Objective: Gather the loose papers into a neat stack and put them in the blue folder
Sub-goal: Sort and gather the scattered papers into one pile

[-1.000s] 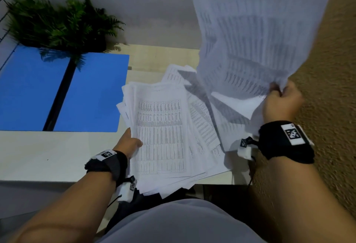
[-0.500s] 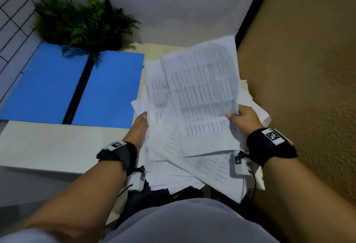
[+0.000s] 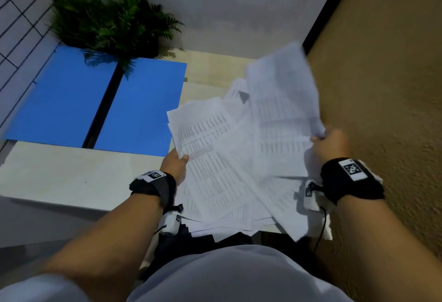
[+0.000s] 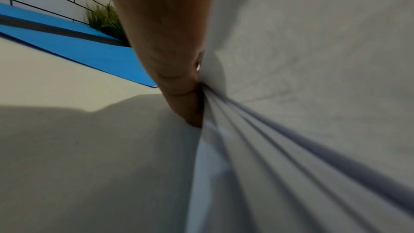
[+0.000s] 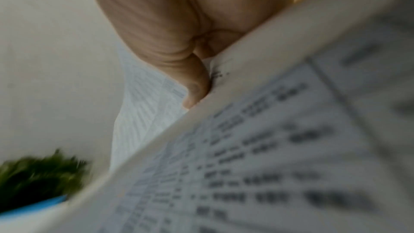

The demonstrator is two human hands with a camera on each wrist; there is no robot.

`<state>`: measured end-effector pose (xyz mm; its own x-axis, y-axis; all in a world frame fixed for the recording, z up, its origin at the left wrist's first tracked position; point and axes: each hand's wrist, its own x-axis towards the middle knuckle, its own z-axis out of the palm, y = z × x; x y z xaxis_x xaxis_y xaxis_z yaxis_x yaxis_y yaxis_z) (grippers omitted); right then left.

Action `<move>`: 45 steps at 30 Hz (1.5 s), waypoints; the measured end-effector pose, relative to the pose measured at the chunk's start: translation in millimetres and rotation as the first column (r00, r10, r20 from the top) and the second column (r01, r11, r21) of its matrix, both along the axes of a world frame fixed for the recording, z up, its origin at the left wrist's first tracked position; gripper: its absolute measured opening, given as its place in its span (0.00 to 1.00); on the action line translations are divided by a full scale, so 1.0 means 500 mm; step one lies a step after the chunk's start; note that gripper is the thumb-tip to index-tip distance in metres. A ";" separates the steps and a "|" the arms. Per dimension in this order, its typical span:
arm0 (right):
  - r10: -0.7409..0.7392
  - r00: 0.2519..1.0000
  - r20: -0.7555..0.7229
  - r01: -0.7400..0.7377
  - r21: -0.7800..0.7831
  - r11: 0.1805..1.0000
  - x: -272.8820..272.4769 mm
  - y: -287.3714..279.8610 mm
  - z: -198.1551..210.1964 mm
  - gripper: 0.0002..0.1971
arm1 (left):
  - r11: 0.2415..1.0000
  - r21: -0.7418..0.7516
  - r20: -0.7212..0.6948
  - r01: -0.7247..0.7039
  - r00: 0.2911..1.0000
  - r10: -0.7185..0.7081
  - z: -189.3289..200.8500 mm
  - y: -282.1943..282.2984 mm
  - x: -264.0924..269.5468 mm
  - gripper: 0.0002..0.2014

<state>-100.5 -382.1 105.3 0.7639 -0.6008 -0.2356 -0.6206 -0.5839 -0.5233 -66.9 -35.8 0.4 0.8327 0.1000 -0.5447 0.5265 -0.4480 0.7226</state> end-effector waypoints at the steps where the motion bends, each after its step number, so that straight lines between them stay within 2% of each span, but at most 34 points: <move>1: -0.056 0.994 0.094 0.058 -0.017 0.998 0.002 -0.011 0.022 0.09 | 1.000 0.012 -0.005 0.009 1.000 -0.008 -0.001 -0.001 0.001 0.18; 4: -0.118 0.921 0.371 0.189 -0.163 0.968 -0.001 -0.020 0.116 0.13 | 0.996 0.067 -0.015 0.062 0.998 -0.062 0.003 -0.006 0.008 0.19; 5: -0.130 0.877 0.463 0.223 -0.150 0.963 0.000 -0.018 0.144 0.15 | 0.996 0.067 -0.016 0.057 0.998 -0.056 0.004 -0.008 0.009 0.19; 7: -0.174 0.789 0.590 0.247 -0.045 0.968 0.009 -0.020 0.175 0.19 | 0.999 0.037 -0.023 0.029 0.999 -0.028 0.006 -0.012 0.008 0.17; 10: -0.220 0.741 0.634 0.175 0.134 0.975 0.022 0.008 0.174 0.20 | 1.000 -0.011 -0.058 0.018 0.998 -0.019 -0.014 -0.011 0.014 0.12; 12: -0.226 0.776 0.589 0.104 0.234 0.967 0.019 0.054 0.144 0.22 | 1.000 0.012 -0.058 0.026 0.998 -0.025 -0.016 -0.013 0.018 0.13; 14: -0.195 0.835 0.515 0.051 0.280 0.959 0.004 0.115 0.095 0.23 | 0.997 0.066 -0.025 0.030 0.999 -0.029 -0.005 -0.016 0.018 0.19; 17: -0.174 0.932 0.317 0.072 0.309 0.948 -0.018 0.179 -0.008 0.20 | 0.996 0.081 -0.070 0.042 0.997 -0.037 0.022 -0.026 0.022 0.20; 20: -0.173 0.980 0.098 0.133 0.325 0.936 -0.035 0.214 -0.099 0.14 | 1.000 0.009 -0.135 0.022 0.991 -0.021 0.033 -0.033 0.015 0.31; 22: -0.162 0.987 -0.010 0.155 0.342 0.927 -0.041 0.220 -0.132 0.12 | 0.998 -0.054 -0.127 -0.011 0.992 0.004 0.027 -0.037 0.005 0.32; 24: -0.100 0.990 -0.095 0.126 0.330 0.936 -0.038 0.206 -0.145 0.12 | 0.998 -0.053 -0.093 -0.023 0.996 0.018 0.028 -0.038 -0.002 0.27; 28: 0.127 0.968 -0.215 -0.067 0.267 0.961 -0.029 0.156 -0.146 0.08 | 0.996 -0.045 -0.094 -0.078 0.993 0.073 0.035 -0.039 0.001 0.25; 30: 0.232 0.942 -0.244 -0.171 0.245 0.954 -0.029 0.149 -0.150 0.16 | 0.991 -0.104 -0.106 -0.085 0.992 0.073 0.022 -0.039 0.005 0.36; 32: 0.341 0.896 -0.284 -0.281 0.232 0.931 -0.032 0.163 -0.155 0.10 | 0.965 -0.225 -0.144 -0.138 0.984 0.107 0.005 -0.044 0.006 0.53; 34: 0.413 0.864 -0.290 -0.346 0.256 0.903 -0.036 0.183 -0.170 0.09 | 0.966 -0.226 -0.116 -0.127 0.988 0.103 -0.008 -0.049 0.004 0.53; 35: 0.404 0.880 -0.248 -0.329 0.296 0.897 -0.040 0.193 -0.176 0.10 | 0.981 -0.170 -0.094 -0.094 0.993 0.078 -0.006 -0.049 0.000 0.51; 36: 0.339 0.926 -0.164 -0.273 0.326 0.905 -0.045 0.198 -0.185 0.16 | 0.991 -0.112 -0.075 -0.070 0.995 0.062 -0.011 -0.048 0.001 0.47; 37: 0.194 0.979 -0.069 -0.159 0.347 0.924 -0.054 0.197 -0.183 0.22 | 0.997 -0.065 -0.067 -0.045 0.997 0.041 -0.013 -0.048 0.002 0.41; 38: -0.002 1.000 0.028 -0.007 0.321 0.947 -0.060 0.191 -0.181 0.26 | 0.999 -0.028 -0.096 -0.027 0.995 0.024 -0.014 -0.045 0.003 0.35; 39: -0.200 0.977 0.074 0.174 0.263 0.949 -0.066 0.174 -0.181 0.29 | 1.000 -0.011 -0.122 -0.018 0.992 0.016 -0.019 -0.043 0.005 0.31; 40: -0.368 0.928 0.066 0.348 0.209 0.914 -0.071 0.154 -0.178 0.32 | 1.000 -0.003 -0.142 -0.012 0.990 0.011 -0.023 -0.038 0.007 0.29; 41: -0.505 0.863 0.023 0.492 0.189 0.850 -0.074 0.132 -0.172 0.35 | 1.000 -0.004 -0.154 0.000 0.988 -0.001 -0.022 -0.034 0.008 0.27; 42: -0.599 0.800 -0.021 0.586 0.241 0.774 -0.075 0.109 -0.171 0.37 | 1.000 -0.007 -0.149 0.012 0.989 -0.013 -0.023 -0.033 0.008 0.25; 43: -0.645 0.763 -0.037 0.611 0.365 0.702 -0.074 0.092 -0.172 0.37 | 0.999 0.000 -0.141 0.033 0.990 -0.033 -0.025 -0.029 0.007 0.24; 45: -0.644 0.765 -0.021 0.526 0.599 0.604 -0.068 0.073 -0.181 0.28 | 0.998 -0.024 -0.151 0.065 0.986 -0.067 -0.031 -0.024 0.007 0.25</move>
<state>-134.5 -345.6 14.6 0.3562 -0.7445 -0.5647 -0.5863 0.2925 -0.7555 -63.3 -47.6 -15.1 0.7446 0.0358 -0.6665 0.6004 -0.4721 0.6454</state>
